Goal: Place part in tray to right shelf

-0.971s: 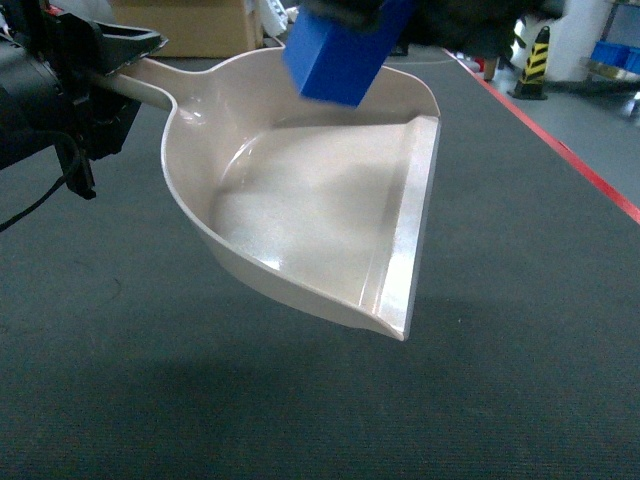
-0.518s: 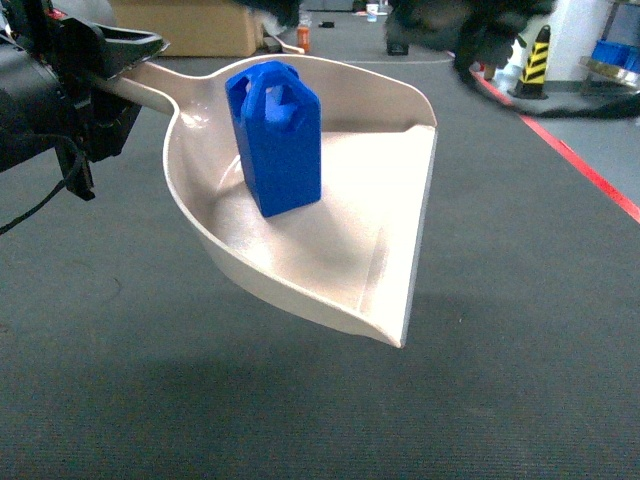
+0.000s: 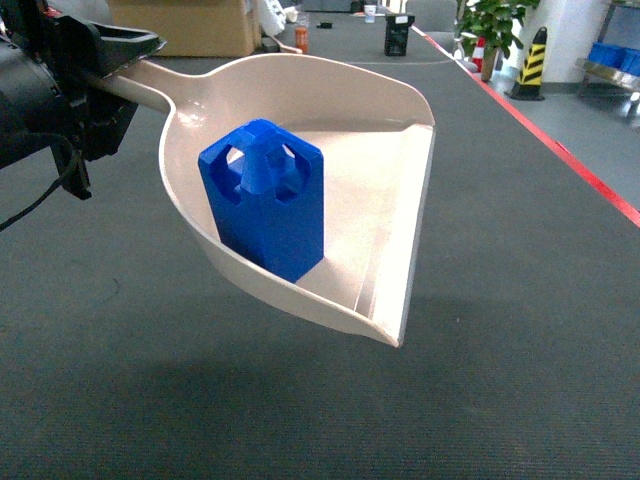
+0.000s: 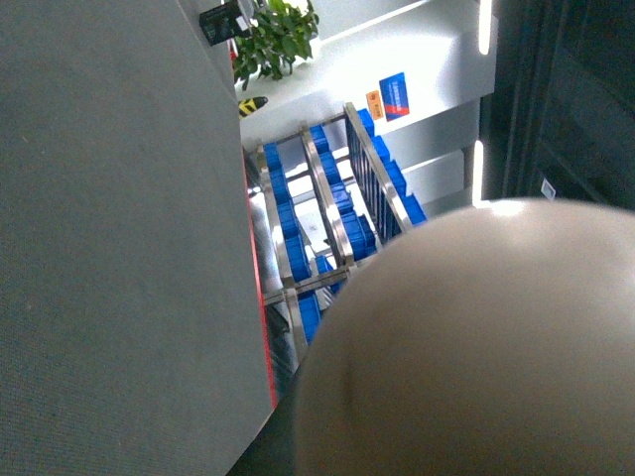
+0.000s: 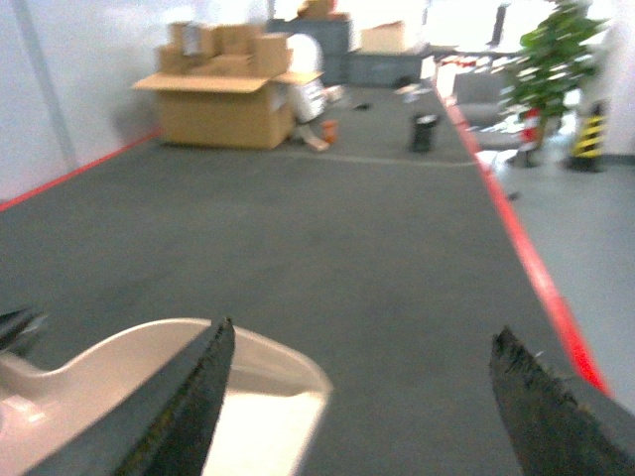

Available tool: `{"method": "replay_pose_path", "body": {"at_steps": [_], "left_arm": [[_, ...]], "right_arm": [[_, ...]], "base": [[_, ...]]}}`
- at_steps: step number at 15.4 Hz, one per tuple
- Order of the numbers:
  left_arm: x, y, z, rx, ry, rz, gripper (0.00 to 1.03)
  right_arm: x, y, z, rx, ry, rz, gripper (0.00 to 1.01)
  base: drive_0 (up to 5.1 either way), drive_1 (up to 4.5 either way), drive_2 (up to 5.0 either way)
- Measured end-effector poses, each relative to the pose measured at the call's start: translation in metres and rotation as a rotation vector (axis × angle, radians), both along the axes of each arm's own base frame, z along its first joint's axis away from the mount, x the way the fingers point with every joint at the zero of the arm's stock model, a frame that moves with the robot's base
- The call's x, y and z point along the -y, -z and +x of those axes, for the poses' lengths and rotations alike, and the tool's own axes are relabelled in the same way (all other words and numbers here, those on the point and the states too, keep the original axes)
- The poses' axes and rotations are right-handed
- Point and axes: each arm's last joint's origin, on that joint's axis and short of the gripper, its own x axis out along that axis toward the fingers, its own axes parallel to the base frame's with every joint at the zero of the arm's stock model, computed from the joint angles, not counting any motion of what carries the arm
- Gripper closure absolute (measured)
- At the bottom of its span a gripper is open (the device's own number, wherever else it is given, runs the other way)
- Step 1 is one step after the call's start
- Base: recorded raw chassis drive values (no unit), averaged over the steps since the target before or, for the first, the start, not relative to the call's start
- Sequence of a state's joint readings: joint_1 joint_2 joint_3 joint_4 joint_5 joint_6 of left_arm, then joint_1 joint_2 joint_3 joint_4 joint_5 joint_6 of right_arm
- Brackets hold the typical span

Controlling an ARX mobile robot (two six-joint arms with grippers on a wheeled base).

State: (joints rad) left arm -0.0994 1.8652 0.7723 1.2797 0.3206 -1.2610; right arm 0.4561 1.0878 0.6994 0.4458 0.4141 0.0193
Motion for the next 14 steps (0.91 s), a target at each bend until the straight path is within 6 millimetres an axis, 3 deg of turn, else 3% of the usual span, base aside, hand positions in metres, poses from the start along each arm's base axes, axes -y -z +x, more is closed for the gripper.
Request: {"method": "replay_pose_path", "body": {"at_steps": [1,3,5,6,14], "left_arm": [[-0.001,0.000,0.000,0.000,-0.006,0.000,0.87],[0.001,0.000,0.000,0.000,0.001,0.000,0.87],[0.001,0.000,0.000,0.000,0.005,0.000,0.87],[-0.001,0.000,0.000,0.000,-0.005,-0.001,0.87],[0.000,0.000,0.000,0.000,0.000,0.000,0.88]], "right_arm": [[0.019,0.020,-0.009,-0.019,0.054,-0.014,0.46],[0.039,0.056,-0.025,-0.065,0.049,-0.039,0.70],[0.054,0.070,-0.040,-0.045,0.040,-0.035,0.94],[0.061,0.079,-0.047,-0.046,0.049,-0.038,0.99],[0.086,0.117,-0.082,-0.061,0.036,-0.042,0.99]], "base": [[0.0,0.00,0.0],[0.0,0.00,0.0],[0.0,0.00,0.0],[0.0,0.00,0.0],[0.0,0.00,0.0]]}}
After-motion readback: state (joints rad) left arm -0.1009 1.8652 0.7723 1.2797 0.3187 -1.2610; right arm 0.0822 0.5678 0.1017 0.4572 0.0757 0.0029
